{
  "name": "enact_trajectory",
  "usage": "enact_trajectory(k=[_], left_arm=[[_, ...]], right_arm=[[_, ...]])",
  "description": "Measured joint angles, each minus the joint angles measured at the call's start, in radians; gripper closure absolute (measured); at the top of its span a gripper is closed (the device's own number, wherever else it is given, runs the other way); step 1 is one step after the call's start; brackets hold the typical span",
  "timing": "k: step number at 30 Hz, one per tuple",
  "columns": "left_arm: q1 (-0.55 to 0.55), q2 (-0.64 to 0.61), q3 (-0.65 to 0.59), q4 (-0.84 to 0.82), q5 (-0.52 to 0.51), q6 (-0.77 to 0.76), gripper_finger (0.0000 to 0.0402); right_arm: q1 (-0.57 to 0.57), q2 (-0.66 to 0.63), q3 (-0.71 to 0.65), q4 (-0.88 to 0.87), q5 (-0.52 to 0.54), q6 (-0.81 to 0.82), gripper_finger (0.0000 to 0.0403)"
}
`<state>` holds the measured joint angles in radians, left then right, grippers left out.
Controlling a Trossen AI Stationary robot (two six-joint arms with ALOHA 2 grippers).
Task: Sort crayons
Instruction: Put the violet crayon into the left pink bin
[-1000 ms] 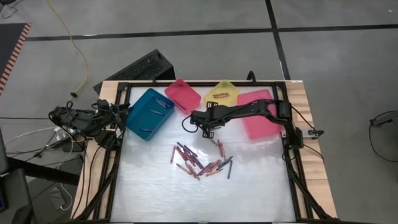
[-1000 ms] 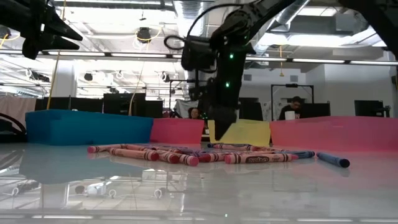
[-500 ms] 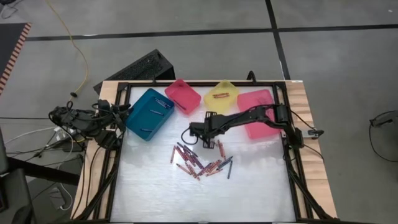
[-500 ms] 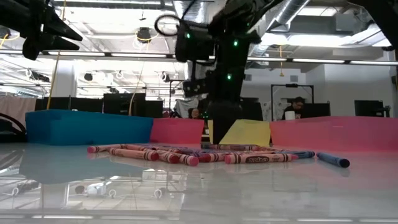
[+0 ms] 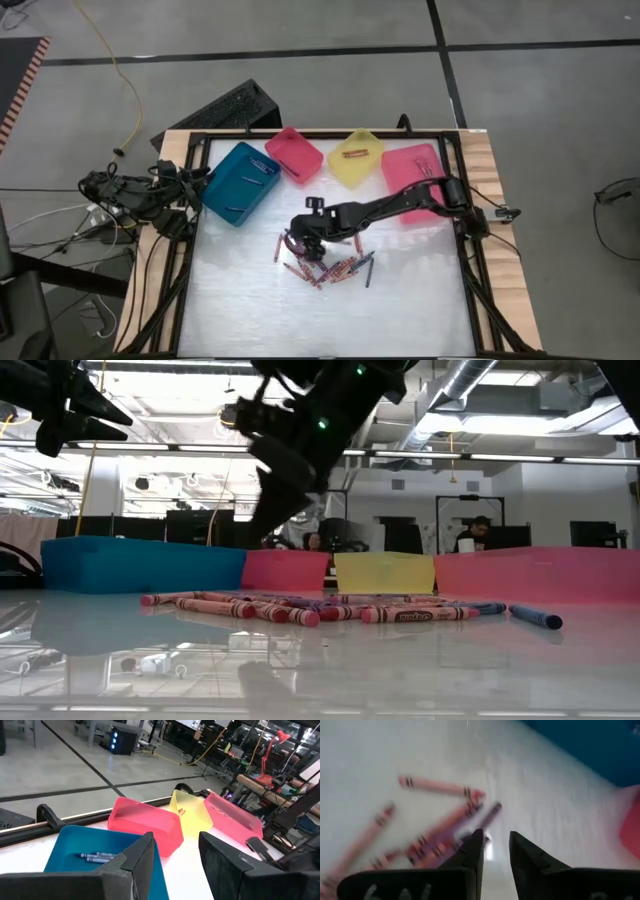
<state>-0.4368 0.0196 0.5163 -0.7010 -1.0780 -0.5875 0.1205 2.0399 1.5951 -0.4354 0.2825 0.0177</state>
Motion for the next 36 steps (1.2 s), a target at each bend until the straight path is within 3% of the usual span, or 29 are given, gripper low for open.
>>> enact_trajectory(k=[7, 13, 20, 36], left_arm=[[0.000, 0.000, 0.000, 0.001, 0.000, -0.022, 0.0256], [0.000, 0.000, 0.000, 0.001, 0.000, -0.066, 0.0256], [0.000, 0.000, 0.000, 0.000, 0.044, -0.073, 0.0256], [0.000, 0.000, 0.000, -0.026, 0.044, -0.071, 0.0256]], right_arm=[[0.037, 0.011, -0.013, 0.078, 0.030, 0.131, 0.0313], [0.062, 0.011, -0.050, 0.134, 0.170, 0.151, 0.0313], [0.061, 0.010, -0.174, 0.392, 0.167, 0.143, 0.0313], [0.021, 0.010, -0.259, 0.553, 0.160, 0.133, 0.0313]])
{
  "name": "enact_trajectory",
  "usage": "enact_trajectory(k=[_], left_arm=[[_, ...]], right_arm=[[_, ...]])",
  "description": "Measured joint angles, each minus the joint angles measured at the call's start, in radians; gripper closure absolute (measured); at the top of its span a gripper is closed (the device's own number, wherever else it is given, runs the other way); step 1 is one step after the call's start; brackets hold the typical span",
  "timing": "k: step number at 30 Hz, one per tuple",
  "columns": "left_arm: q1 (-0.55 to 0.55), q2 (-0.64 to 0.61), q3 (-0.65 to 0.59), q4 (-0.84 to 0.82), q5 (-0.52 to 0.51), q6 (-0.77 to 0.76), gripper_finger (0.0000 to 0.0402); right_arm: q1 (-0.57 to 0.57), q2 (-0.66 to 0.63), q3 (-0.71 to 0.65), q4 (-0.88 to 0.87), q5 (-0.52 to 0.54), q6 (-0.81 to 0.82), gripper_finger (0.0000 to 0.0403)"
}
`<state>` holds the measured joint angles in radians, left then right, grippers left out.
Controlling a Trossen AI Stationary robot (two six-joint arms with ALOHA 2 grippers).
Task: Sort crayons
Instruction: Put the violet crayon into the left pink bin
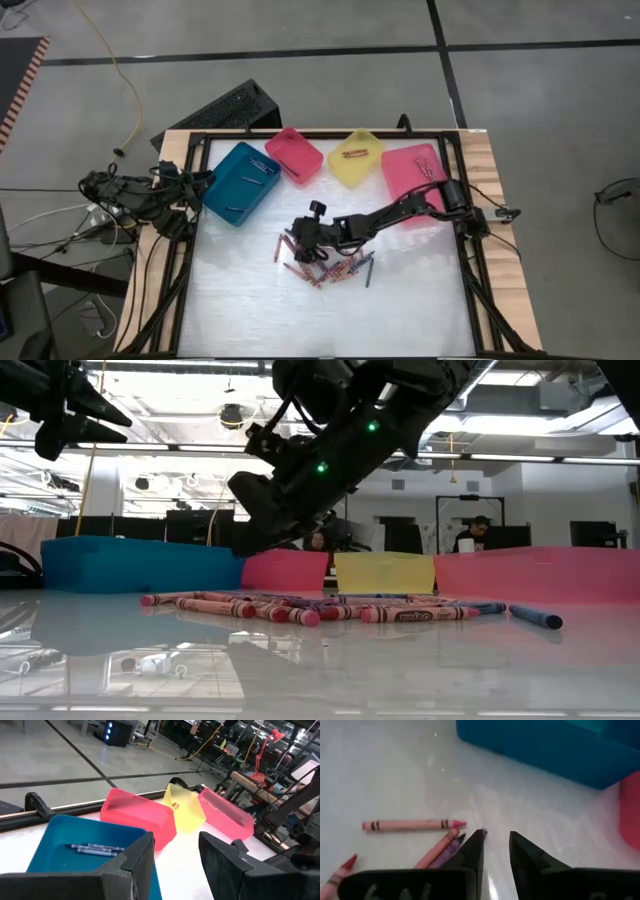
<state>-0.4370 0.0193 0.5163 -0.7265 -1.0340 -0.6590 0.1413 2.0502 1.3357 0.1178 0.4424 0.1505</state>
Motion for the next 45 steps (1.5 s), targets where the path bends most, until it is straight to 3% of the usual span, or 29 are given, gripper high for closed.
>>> enact_trajectory(k=[10, 16, 45], left_arm=[[0.000, 0.000, 0.000, -0.001, 0.000, 0.000, 0.0256], [0.000, 0.000, 0.000, -0.001, 0.000, 0.000, 0.0256], [0.000, 0.000, 0.000, -0.031, 0.035, -0.008, 0.0256]], right_arm=[[-0.007, 0.002, 0.000, 0.044, -0.007, -0.027, 0.0313], [-0.005, 0.071, 0.006, 0.101, -0.007, -0.026, 0.0313], [-0.010, 0.111, 0.007, 0.066, 0.005, 0.030, 0.0313]])
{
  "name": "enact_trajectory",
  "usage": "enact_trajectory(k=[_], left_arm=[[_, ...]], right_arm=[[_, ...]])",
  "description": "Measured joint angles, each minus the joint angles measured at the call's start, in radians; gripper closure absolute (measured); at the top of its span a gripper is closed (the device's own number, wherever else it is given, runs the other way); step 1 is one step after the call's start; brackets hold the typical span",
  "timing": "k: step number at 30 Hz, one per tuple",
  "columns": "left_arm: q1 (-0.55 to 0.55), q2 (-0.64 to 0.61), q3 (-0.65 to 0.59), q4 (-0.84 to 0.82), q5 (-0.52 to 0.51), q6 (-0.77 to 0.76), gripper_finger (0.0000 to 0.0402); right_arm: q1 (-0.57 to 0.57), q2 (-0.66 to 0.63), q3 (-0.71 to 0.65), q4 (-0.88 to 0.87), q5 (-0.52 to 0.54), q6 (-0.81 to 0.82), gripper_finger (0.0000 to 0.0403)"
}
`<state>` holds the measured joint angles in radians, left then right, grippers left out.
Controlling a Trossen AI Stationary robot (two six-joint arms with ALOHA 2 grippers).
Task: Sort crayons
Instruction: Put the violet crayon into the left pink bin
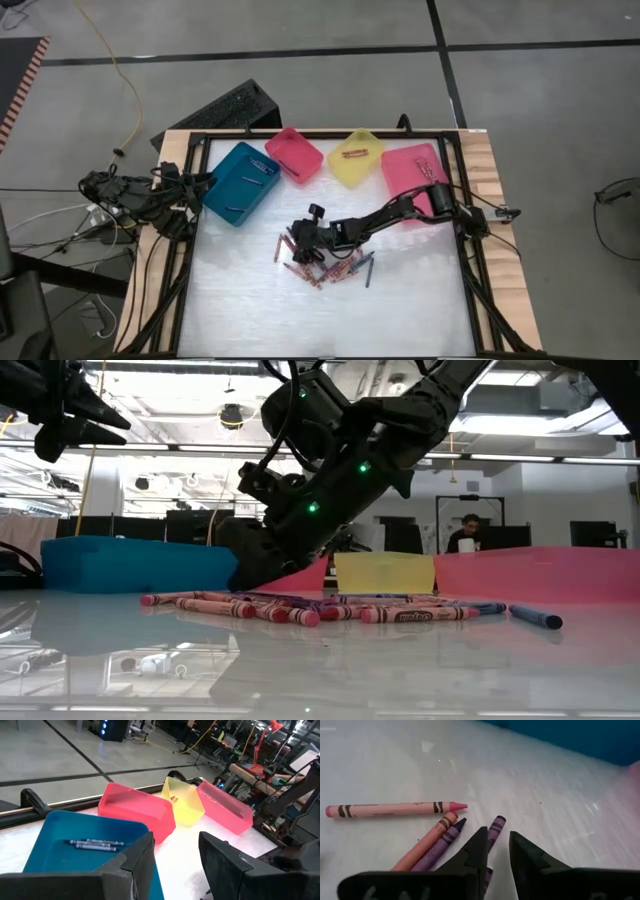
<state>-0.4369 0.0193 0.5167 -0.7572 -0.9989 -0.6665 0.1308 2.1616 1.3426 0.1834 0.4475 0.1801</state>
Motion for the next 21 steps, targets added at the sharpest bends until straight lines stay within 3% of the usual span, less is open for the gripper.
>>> enact_trajectory(k=[15, 21], left_arm=[[0.000, 0.000, 0.000, -0.001, -0.001, -0.011, 0.0256], [0.000, 0.000, 0.000, -0.001, -0.002, -0.011, 0.0256]], right_arm=[[-0.029, -0.005, 0.002, -0.123, -0.104, 0.093, 0.0313], [-0.033, -0.004, 0.001, -0.124, -0.098, 0.108, 0.0346]])
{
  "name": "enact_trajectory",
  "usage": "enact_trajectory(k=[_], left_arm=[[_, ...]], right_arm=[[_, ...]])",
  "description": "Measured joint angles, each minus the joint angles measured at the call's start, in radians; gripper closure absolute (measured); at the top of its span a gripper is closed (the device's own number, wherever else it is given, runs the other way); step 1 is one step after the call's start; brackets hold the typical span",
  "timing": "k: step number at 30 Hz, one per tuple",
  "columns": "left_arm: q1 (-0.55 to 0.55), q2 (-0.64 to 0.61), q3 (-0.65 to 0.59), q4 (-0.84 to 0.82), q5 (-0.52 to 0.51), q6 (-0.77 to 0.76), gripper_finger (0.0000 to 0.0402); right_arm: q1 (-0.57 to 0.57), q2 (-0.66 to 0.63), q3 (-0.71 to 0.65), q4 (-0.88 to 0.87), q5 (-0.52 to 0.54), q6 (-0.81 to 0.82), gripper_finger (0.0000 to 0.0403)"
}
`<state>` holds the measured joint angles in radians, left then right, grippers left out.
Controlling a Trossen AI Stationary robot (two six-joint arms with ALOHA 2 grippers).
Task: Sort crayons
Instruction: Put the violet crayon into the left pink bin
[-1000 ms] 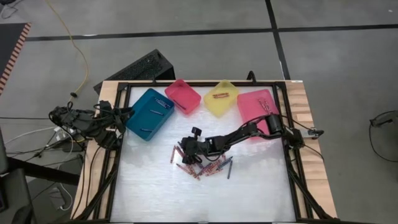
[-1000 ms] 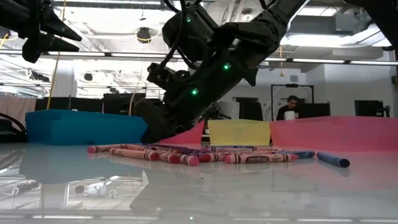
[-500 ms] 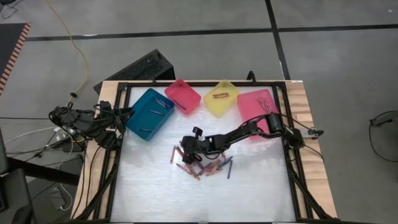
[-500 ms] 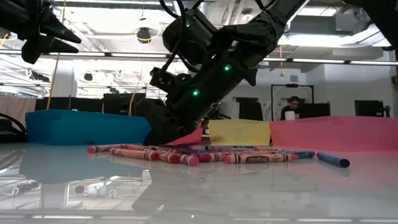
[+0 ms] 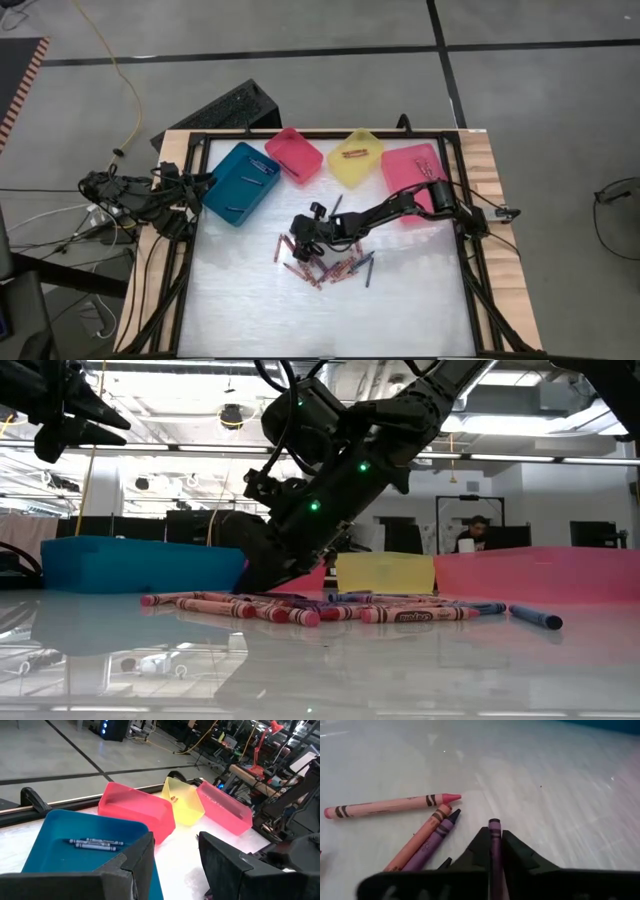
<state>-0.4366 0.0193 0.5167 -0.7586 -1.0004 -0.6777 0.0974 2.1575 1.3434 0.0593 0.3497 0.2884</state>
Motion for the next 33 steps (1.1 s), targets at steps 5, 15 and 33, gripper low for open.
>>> enact_trajectory(k=[5, 15, 33], left_arm=[[0.000, 0.000, 0.000, 0.000, -0.002, 0.000, 0.0256], [0.000, 0.000, 0.000, -0.009, -0.006, 0.000, 0.0256], [0.000, 0.000, 0.000, -0.011, -0.010, 0.000, 0.0256]], right_arm=[[0.000, -0.004, -0.003, 0.026, 0.019, 0.003, 0.0394], [-0.042, -0.051, 0.052, 0.051, 0.012, -0.056, 0.0400], [-0.360, -0.072, 0.290, 0.019, 0.049, -0.178, 0.0398]])
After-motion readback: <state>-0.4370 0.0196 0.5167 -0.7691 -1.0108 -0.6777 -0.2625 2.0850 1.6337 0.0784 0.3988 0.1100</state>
